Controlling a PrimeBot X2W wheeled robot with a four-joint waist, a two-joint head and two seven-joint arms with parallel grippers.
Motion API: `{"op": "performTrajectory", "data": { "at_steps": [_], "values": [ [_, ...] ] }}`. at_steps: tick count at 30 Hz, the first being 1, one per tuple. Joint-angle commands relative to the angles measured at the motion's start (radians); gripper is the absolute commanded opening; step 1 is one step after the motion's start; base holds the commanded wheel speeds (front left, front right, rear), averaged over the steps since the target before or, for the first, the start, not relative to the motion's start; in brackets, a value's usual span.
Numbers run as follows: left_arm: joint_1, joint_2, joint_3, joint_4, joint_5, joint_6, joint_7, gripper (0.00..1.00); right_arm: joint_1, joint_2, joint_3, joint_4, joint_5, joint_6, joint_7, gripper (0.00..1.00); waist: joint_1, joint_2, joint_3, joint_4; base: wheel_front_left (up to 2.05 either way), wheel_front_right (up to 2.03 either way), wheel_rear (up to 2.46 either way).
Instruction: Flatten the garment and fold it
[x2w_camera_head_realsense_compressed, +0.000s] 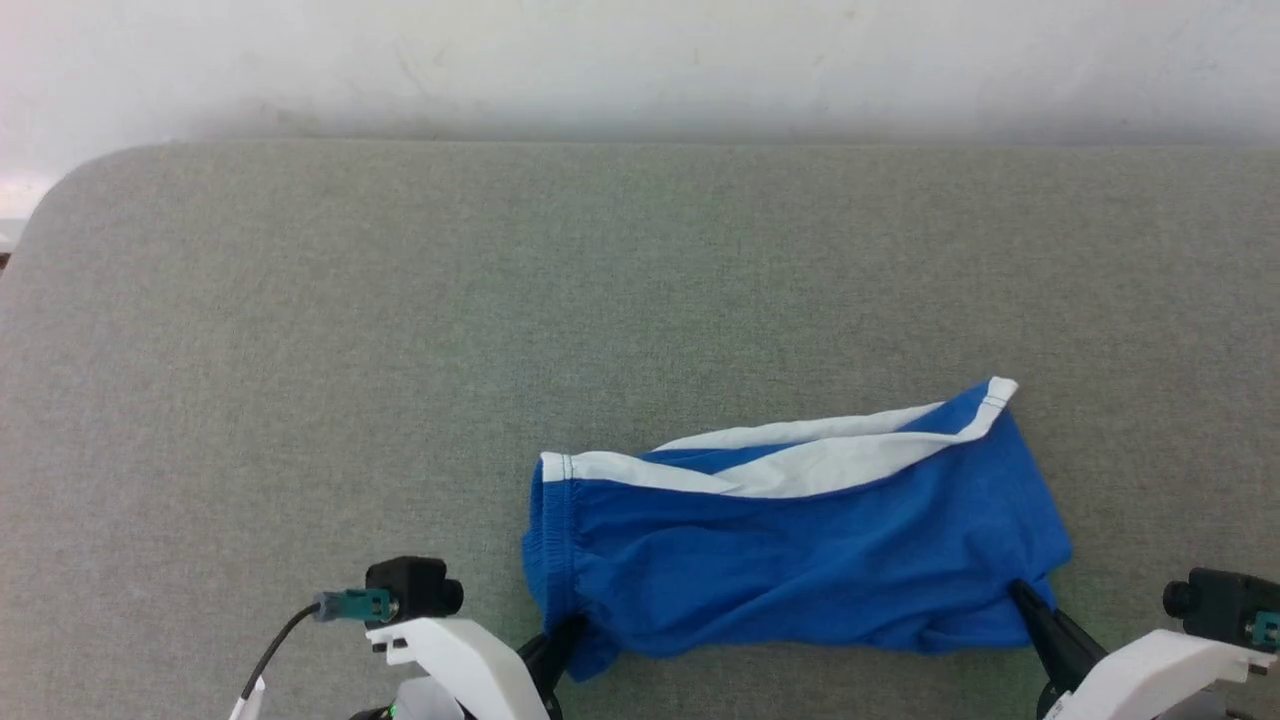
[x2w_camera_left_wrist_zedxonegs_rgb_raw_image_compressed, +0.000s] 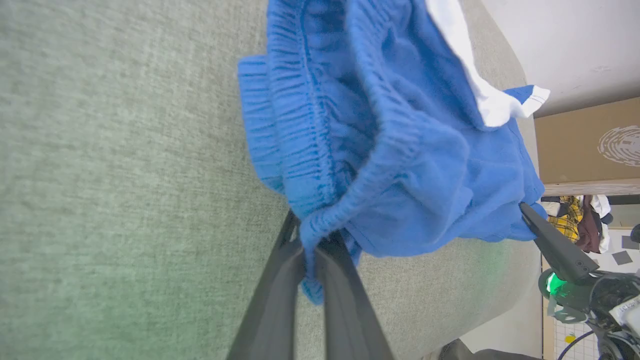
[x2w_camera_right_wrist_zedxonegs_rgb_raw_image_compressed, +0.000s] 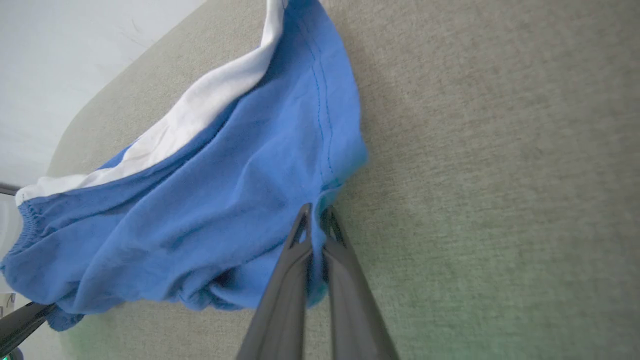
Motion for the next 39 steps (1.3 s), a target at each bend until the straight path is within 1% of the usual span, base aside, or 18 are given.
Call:
{"op": "performTrajectory", "data": {
  "at_steps": [1,3,5,6,7,8,10,11,12,15,19,22,24,25,27,29,32,39],
  "values": [
    [0.012,-0.003,-0.001,0.002,0.002,0.008,-0.011,0.0,0.01,-0.002,0.005,0.008,0.011,-0.001,-0.016,0.0,0.0001,0.0,-0.014,-0.008,0.0,0.0,0.0],
    [0.012,-0.005,0.001,0.001,0.008,0.012,-0.023,0.0,0.012,-0.002,0.009,0.016,0.011,-0.001,-0.03,0.0,0.0001,0.0,-0.021,-0.007,0.0,0.0,0.0],
    [0.01,-0.008,0.004,-0.001,0.013,0.015,-0.036,0.89,0.011,-0.002,0.013,0.024,0.012,-0.001,-0.04,0.0,0.0001,0.0,-0.029,-0.005,0.0,0.0,0.0],
    [0.01,-0.01,0.007,-0.003,0.014,0.017,-0.041,1.0,0.011,-0.002,0.015,0.026,0.011,-0.001,-0.042,0.0,0.0001,0.0,-0.032,-0.004,0.0,0.0,0.0],
    [0.01,-0.013,0.01,-0.004,0.013,0.019,-0.048,1.0,0.011,-0.002,0.016,0.028,0.01,-0.001,-0.045,0.0,0.0001,0.0,-0.035,-0.002,0.0,0.0,0.0],
    [0.009,-0.015,0.014,-0.006,0.013,0.019,-0.056,1.0,0.011,-0.002,0.018,0.029,0.009,-0.001,-0.047,0.04,0.0001,0.0,-0.038,0.0,0.0,0.0,0.0],
    [0.012,-0.017,0.02,-0.011,0.011,0.02,-0.067,1.0,0.015,-0.002,0.026,0.029,0.0,-0.001,-0.044,0.42,0.0001,0.0,-0.045,0.004,0.0,0.0,0.0],
    [0.014,-0.017,0.026,-0.019,0.013,0.019,-0.078,1.0,0.017,-0.002,0.03,0.027,-0.004,-0.001,-0.041,0.9,0.0001,0.0,-0.048,0.006,0.0,0.0,0.0],
    [0.018,-0.019,0.035,-0.029,0.013,0.021,-0.093,1.0,0.02,-0.002,0.036,0.025,-0.012,-0.001,-0.037,1.0,0.0001,0.0,-0.05,0.007,0.0,0.0,0.0],
    [0.035,-0.021,0.08,-0.076,0.016,0.028,-0.158,1.0,0.038,-0.002,0.046,0.01,-0.023,-0.001,-0.025,1.0,0.0001,0.0,-0.058,0.01,0.0,0.0,0.0],
    [0.055,-0.008,0.154,-0.145,0.076,0.034,-0.312,1.0,0.066,-0.002,0.015,-0.047,-0.07,-0.001,-0.03,1.0,0.0001,0.0,-0.06,0.015,0.0,0.0,0.0],
    [0.065,0.007,0.184,-0.167,0.156,0.028,-0.444,1.0,0.068,-0.002,-0.049,-0.113,-0.174,-0.001,-0.063,1.0,0.0001,0.0,-0.055,0.016,0.0,0.0,0.0],
    [0.072,0.024,0.193,-0.155,0.228,0.035,-0.527,1.0,0.058,-0.002,-0.08,-0.152,-0.235,-0.001,-0.08,1.0,0.0001,0.0,-0.052,0.013,0.0,0.0,0.0],
    [0.073,0.034,0.192,-0.145,0.266,0.037,-0.566,1.0,0.052,-0.002,-0.087,-0.166,-0.259,-0.001,-0.084,1.0,0.0001,0.0,-0.05,0.012,0.0,0.0,0.0],
    [0.076,0.032,0.191,-0.124,0.312,0.045,-0.626,1.0,0.039,-0.002,-0.092,-0.182,-0.283,-0.001,-0.079,1.0,0.0001,0.0,-0.044,0.012,0.0,0.0,0.0],
    [0.075,0.025,0.185,-0.106,0.342,0.043,-0.656,1.0,0.027,-0.002,-0.079,-0.185,-0.303,-0.001,-0.063,1.0,0.0001,0.0,-0.034,0.015,0.0,0.0,0.0],
    [0.07,0.01,0.175,-0.073,0.351,0.028,-0.672,1.0,-0.004,-0.002,-0.052,-0.163,-0.318,-0.001,-0.03,1.0,0.0001,0.0,-0.013,0.022,0.0,0.0,0.0],
    [0.016,-0.008,0.171,-0.027,0.364,-0.005,-0.685,1.0,-0.092,-0.002,-0.04,-0.035,-0.349,-0.001,0.058,1.0,0.0001,0.0,0.032,0.061,0.0,0.0,0.0]
  ]
}}
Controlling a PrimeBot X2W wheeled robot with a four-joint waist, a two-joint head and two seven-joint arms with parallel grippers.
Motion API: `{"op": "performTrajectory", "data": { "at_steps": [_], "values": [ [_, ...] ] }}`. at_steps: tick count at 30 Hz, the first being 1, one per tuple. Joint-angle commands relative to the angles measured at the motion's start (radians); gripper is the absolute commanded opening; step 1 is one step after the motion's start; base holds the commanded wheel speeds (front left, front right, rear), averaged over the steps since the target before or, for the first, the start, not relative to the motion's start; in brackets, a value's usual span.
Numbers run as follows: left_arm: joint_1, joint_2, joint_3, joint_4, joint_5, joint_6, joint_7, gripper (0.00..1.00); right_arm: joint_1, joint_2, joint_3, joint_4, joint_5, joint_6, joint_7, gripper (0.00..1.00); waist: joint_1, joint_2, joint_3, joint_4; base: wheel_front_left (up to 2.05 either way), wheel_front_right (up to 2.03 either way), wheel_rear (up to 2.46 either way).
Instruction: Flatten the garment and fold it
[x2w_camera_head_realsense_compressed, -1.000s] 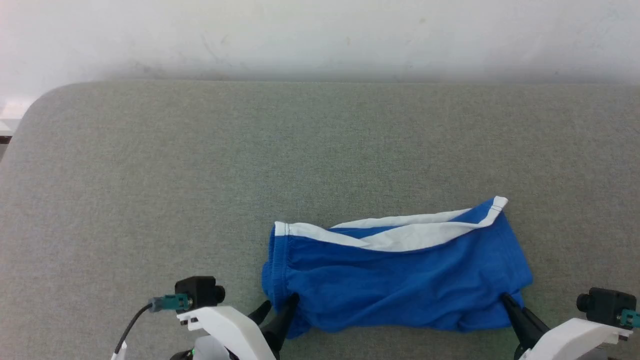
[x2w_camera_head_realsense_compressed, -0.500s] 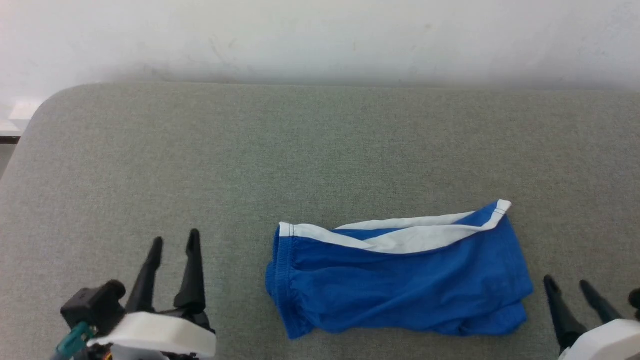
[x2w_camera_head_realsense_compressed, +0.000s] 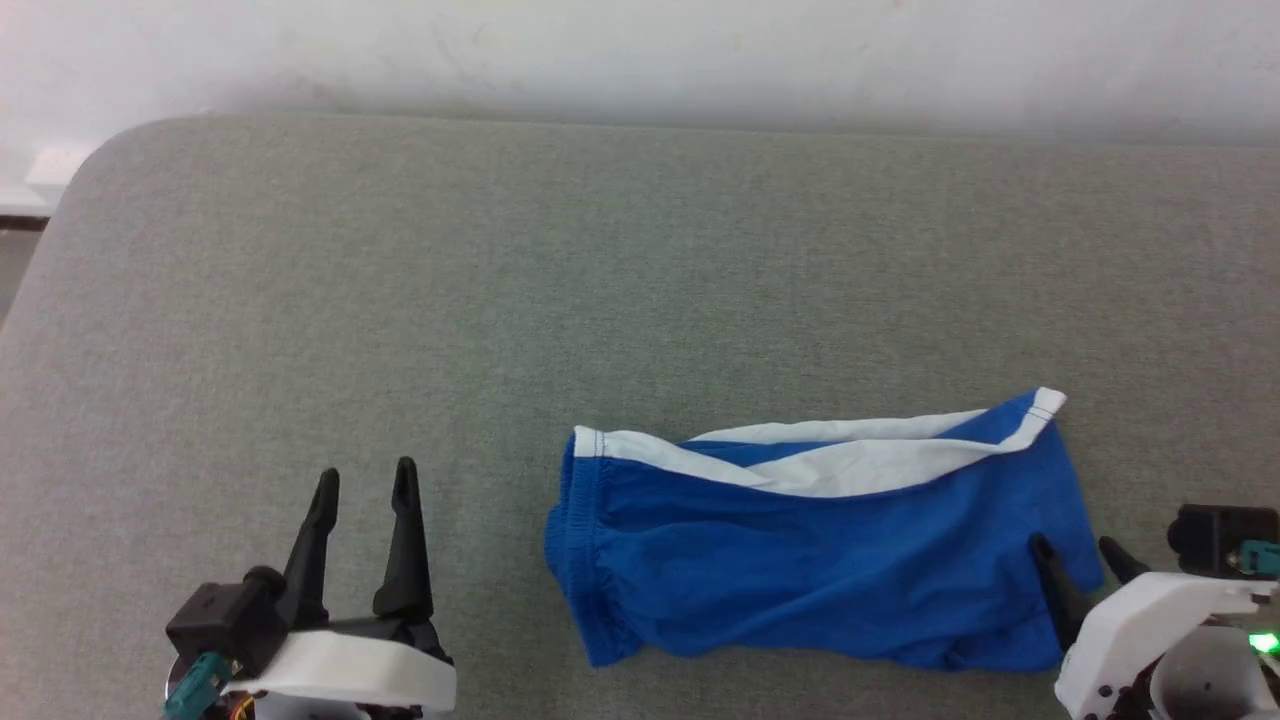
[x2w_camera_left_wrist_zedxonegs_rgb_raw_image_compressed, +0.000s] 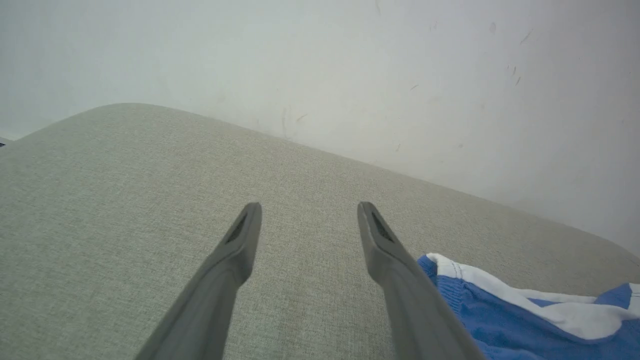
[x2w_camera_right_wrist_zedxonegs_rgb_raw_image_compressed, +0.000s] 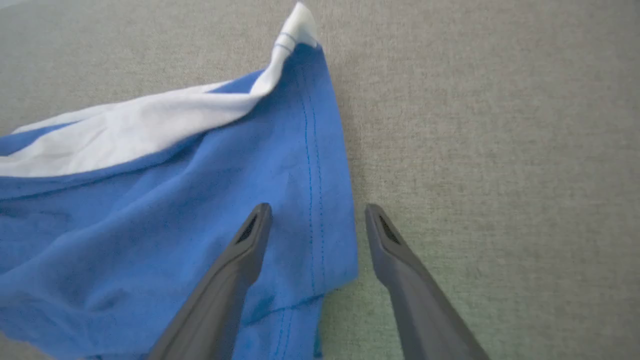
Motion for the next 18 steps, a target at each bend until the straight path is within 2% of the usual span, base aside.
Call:
{"op": "performTrajectory", "data": {
  "at_steps": [1,6,13,14,15,16,17,18],
  "values": [
    [-0.026,-0.004,0.0,0.009,0.013,-0.012,-0.007,1.0,-0.031,0.0,0.001,0.036,-0.011,-0.001,0.017,1.0,-0.0002,0.0,0.024,0.028,0.0,0.0,0.0],
    [-0.045,-0.01,0.001,0.023,0.012,-0.023,-0.01,1.0,-0.06,0.0,0.008,0.118,0.003,-0.001,0.071,1.0,-0.0002,0.0,0.035,0.053,0.0,0.0,0.0],
    [-0.053,-0.012,0.001,0.029,0.007,-0.031,-0.01,1.0,-0.045,0.0,0.101,0.143,0.094,-0.001,0.21,1.0,-0.0002,0.0,0.044,0.069,0.0,0.0,0.0],
    [-0.059,-0.013,-0.002,0.032,0.005,-0.033,-0.01,1.0,-0.037,0.0,0.124,0.141,0.117,-0.001,0.251,0.44,-0.0002,0.0,0.047,0.074,0.0,0.0,0.0],
    [-0.062,-0.013,-0.004,0.034,0.005,-0.035,-0.01,1.0,-0.034,0.0,0.134,0.139,0.126,-0.001,0.266,0.3,-0.0002,0.0,0.047,0.076,0.0,0.0,0.0],
    [-0.065,-0.013,-0.005,0.036,0.004,-0.036,-0.009,1.0,-0.034,0.0,0.131,0.138,0.14,-0.001,0.27,0.21,-0.0002,0.0,0.047,0.077,0.0,0.0,0.0],
    [-0.068,-0.012,-0.007,0.039,0.004,-0.037,-0.009,1.0,-0.035,0.0,0.13,0.14,0.143,-0.001,0.27,0.0,-0.0002,0.0,0.046,0.078,0.0,0.0,0.0],
    [-0.069,-0.012,-0.007,0.041,0.004,-0.037,-0.009,1.0,-0.038,0.0,0.13,0.14,0.136,-0.001,0.267,0.0,-0.0002,0.0,0.043,0.078,0.0,0.0,0.0]
  ]
}}
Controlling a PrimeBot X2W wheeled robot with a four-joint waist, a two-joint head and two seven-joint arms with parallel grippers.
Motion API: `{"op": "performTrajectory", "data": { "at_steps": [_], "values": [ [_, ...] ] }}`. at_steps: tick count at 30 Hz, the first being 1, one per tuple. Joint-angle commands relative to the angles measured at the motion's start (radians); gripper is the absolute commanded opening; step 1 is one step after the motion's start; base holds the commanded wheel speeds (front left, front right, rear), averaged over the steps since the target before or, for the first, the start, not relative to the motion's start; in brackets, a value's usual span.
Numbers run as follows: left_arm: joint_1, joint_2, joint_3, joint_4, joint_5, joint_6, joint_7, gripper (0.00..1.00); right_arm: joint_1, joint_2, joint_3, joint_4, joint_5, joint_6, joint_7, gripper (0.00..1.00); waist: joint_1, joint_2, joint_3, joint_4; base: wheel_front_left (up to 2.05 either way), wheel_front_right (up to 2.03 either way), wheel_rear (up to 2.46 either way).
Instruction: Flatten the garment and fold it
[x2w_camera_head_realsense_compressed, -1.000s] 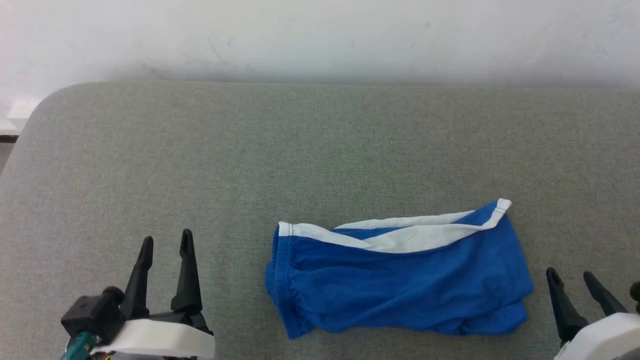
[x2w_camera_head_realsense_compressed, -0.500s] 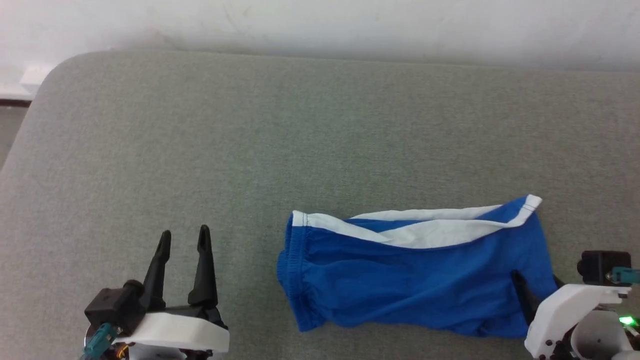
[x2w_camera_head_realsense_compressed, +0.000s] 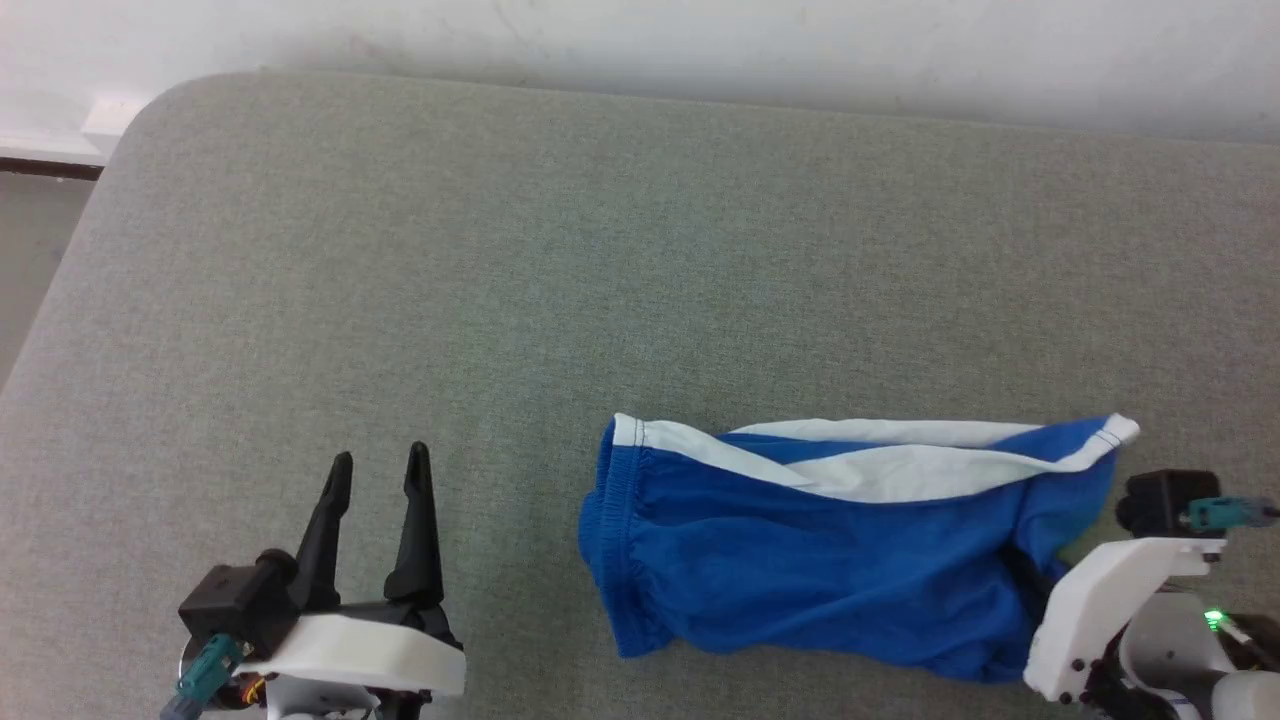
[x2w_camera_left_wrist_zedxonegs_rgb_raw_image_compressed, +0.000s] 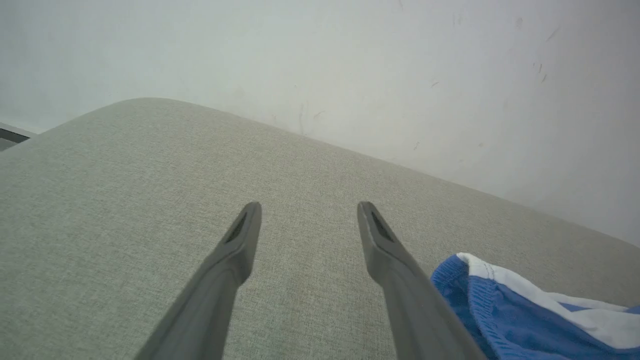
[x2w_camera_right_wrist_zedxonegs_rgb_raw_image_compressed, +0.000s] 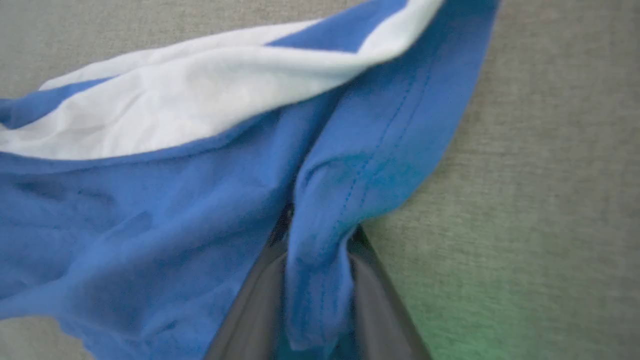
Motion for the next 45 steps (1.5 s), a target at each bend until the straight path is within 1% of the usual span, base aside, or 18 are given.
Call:
{"op": "performTrajectory", "data": {
  "at_steps": [1,4,9,10,18,20,22,26,35,40,45],
  "values": [
    [-0.023,0.0,-0.003,0.009,-0.005,-0.005,-0.005,1.0,0.029,0.04,0.041,0.063,0.006,0.008,0.03,0.0,0.0,0.0,-0.006,0.0,0.0,0.0,0.0],
    [-0.022,0.001,-0.002,0.014,-0.005,-0.002,-0.005,1.0,0.008,0.04,0.01,0.071,-0.004,0.008,-0.01,0.0,0.0,0.0,-0.017,-0.005,0.0,0.0,0.0],
    [-0.01,0.004,-0.001,0.011,-0.005,0.005,-0.004,1.0,-0.024,0.04,-0.092,0.076,-0.038,0.008,-0.078,0.0,0.0,0.0,-0.033,-0.023,0.0,0.0,0.0],
    [-0.01,0.004,-0.001,0.011,-0.005,0.005,-0.004,1.0,-0.024,0.04,-0.092,0.076,-0.038,0.008,-0.078,0.0,0.0,0.0,-0.033,-0.023,0.0,0.0,0.0],
    [0.008,0.017,-0.007,0.007,0.006,0.018,0.004,1.0,-0.02,0.04,-0.297,0.061,-0.115,0.008,-0.125,0.0,0.0,0.0,-0.057,-0.046,0.0,0.0,0.0],
    [0.013,0.019,-0.007,0.005,0.006,0.022,0.006,1.0,-0.017,0.04,-0.323,0.044,-0.126,0.008,-0.127,0.0,0.0,0.0,-0.061,-0.053,0.0,0.0,0.0],
    [0.016,0.022,-0.008,0.003,0.007,0.023,0.01,1.0,-0.017,0.04,-0.325,0.021,-0.127,0.008,-0.124,0.0,0.0,0.0,-0.063,-0.062,0.0,0.0,0.0],
    [0.02,0.023,-0.015,0.005,0.006,0.025,0.016,1.0,-0.012,0.04,-0.267,-0.052,-0.127,0.008,-0.114,0.0,0.0,0.0,-0.072,-0.078,0.0,0.0,0.0],
    [0.023,0.013,-0.036,0.009,0.004,0.03,0.026,1.0,0.029,0.04,-0.007,-0.219,-0.083,0.008,-0.041,0.0,0.0,0.0,-0.099,-0.079,0.0,0.0,0.0],
    [0.026,0.012,-0.041,0.013,0.0,0.03,0.029,1.0,0.04,0.04,0.109,-0.251,-0.072,0.008,-0.004,0.0,0.0,0.0,-0.107,-0.058,0.0,0.0,0.0],
    [0.023,0.011,-0.046,0.021,-0.005,0.026,0.029,1.0,0.018,0.04,0.191,-0.235,-0.065,0.008,0.01,0.0,0.0,0.0,-0.104,-0.033,0.0,0.0,0.0]
  ]
}}
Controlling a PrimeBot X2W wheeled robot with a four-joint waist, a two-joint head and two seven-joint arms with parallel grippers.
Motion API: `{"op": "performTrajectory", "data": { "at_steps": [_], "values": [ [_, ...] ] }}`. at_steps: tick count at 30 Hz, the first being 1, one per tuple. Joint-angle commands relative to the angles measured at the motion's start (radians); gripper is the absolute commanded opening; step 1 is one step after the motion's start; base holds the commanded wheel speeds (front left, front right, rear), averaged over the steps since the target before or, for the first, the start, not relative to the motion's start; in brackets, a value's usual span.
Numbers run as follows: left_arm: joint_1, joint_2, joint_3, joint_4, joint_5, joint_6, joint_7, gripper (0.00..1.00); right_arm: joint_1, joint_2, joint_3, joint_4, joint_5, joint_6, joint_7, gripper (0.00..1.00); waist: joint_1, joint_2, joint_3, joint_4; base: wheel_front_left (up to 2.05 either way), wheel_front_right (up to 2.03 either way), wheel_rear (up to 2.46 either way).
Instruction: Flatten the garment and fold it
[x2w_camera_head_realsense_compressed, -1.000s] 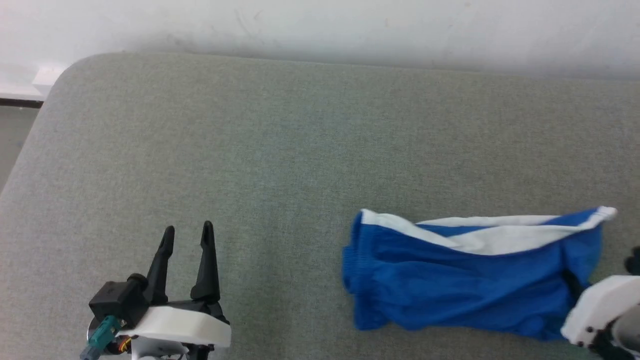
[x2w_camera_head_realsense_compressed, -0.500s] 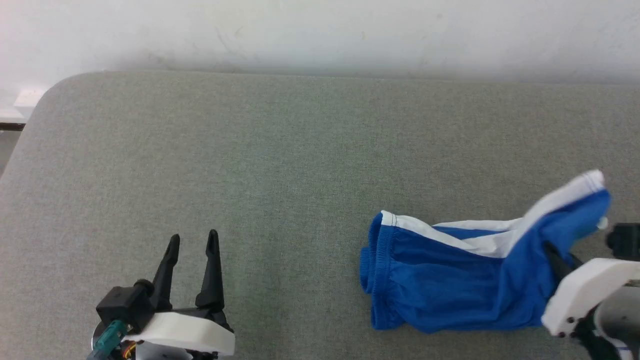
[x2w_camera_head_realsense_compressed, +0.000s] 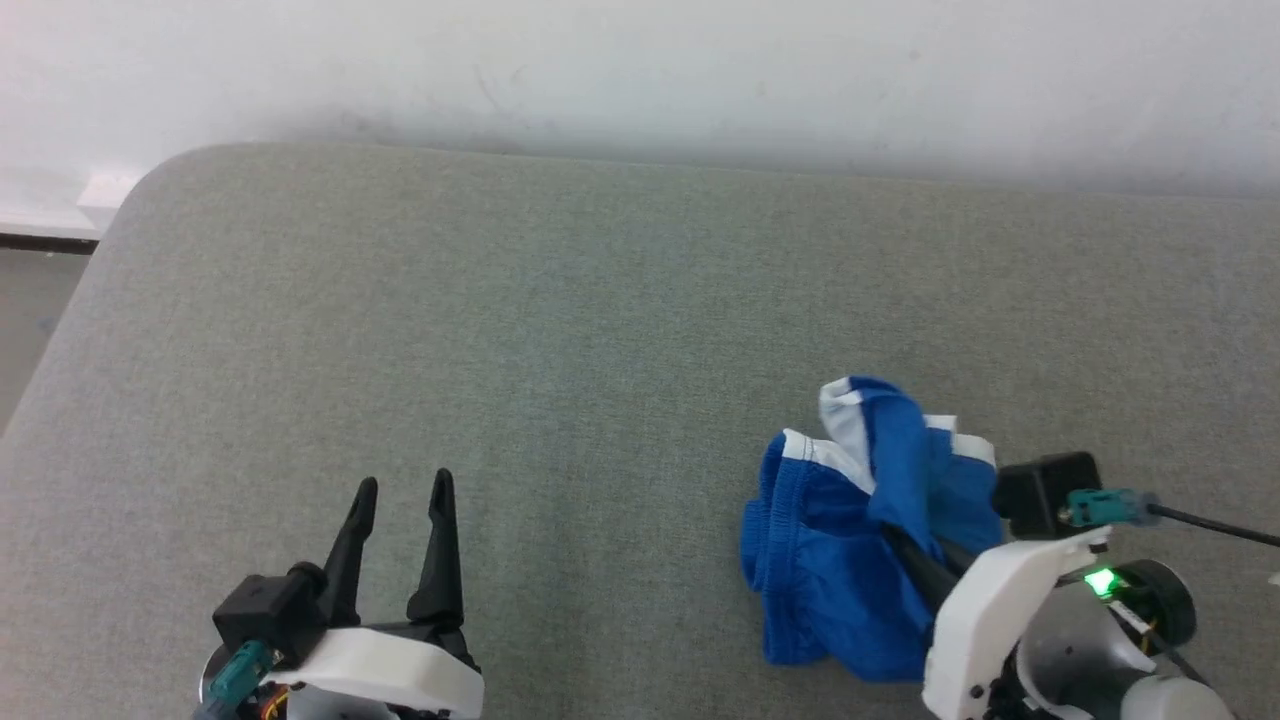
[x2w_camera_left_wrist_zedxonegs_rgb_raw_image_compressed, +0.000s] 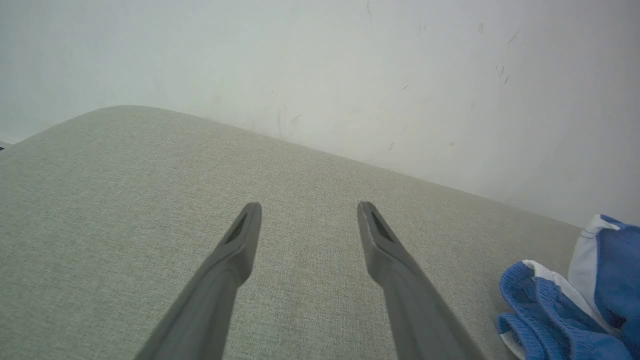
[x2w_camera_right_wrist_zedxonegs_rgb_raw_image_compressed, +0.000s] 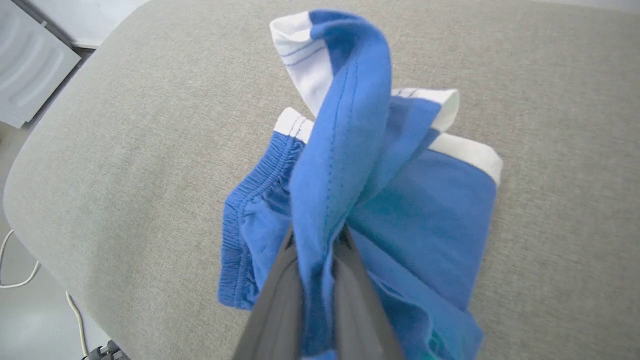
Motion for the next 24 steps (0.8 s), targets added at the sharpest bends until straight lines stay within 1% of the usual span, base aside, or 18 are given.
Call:
{"op": "performTrajectory", "data": {
  "at_steps": [1,6,8,12,15,16,17,18,21,24],
  "values": [
    [0.009,-0.005,-0.006,0.001,-0.004,0.002,0.002,1.0,-0.018,-0.002,0.026,0.012,0.003,-0.001,0.002,0.0,0.0001,-0.0001,0.004,0.016,0.0,0.0,0.0],
    [0.006,-0.008,-0.01,0.012,-0.01,-0.003,0.0,1.0,-0.058,-0.002,0.084,0.09,0.004,-0.001,0.009,0.0,0.0001,-0.0001,0.012,0.034,0.0,0.0,0.0],
    [0.003,-0.01,-0.013,0.016,-0.012,-0.005,-0.001,1.0,-0.078,-0.002,0.101,0.141,-0.014,-0.001,0.012,0.0,0.0001,-0.0001,0.015,0.039,0.0,0.0,0.0],
    [-0.005,-0.012,-0.017,0.023,-0.014,-0.007,-0.002,1.0,-0.121,-0.002,0.132,0.259,-0.009,-0.001,0.001,0.0,0.0001,-0.0001,0.021,0.049,0.0,0.0,0.0],
    [-0.012,-0.013,-0.019,0.028,-0.016,-0.01,-0.003,1.0,-0.153,-0.002,0.148,0.336,-0.039,-0.001,-0.005,0.0,0.0001,-0.0001,0.025,0.053,0.0,0.0,0.0],
    [-0.013,-0.014,-0.019,0.03,-0.018,-0.011,-0.004,1.0,-0.162,-0.002,0.152,0.357,-0.049,-0.001,-0.005,0.18,0.0001,-0.0001,0.026,0.053,0.0,0.0,0.0],
    [-0.014,-0.014,-0.019,0.031,-0.018,-0.011,-0.004,1.0,-0.17,-0.002,0.155,0.371,-0.061,-0.001,-0.008,0.47,0.0001,-0.0001,0.027,0.054,0.0,0.0,0.0],
    [-0.015,-0.015,-0.019,0.033,-0.019,-0.011,-0.005,1.0,-0.178,-0.002,0.158,0.38,-0.064,-0.001,-0.016,1.0,0.0001,-0.0001,0.027,0.053,0.0,0.0,0.0],
    [-0.015,-0.015,-0.018,0.038,-0.021,-0.01,-0.007,1.0,-0.192,-0.002,0.162,0.379,-0.041,-0.001,-0.037,1.0,0.0001,-0.0001,0.025,0.048,0.0,0.0,0.0],
    [-0.01,-0.014,-0.016,0.039,-0.024,-0.008,-0.008,1.0,-0.194,-0.002,0.16,0.34,-0.017,-0.001,-0.045,1.0,0.0001,-0.0001,0.022,0.039,0.0,0.0,0.0]
  ]
}}
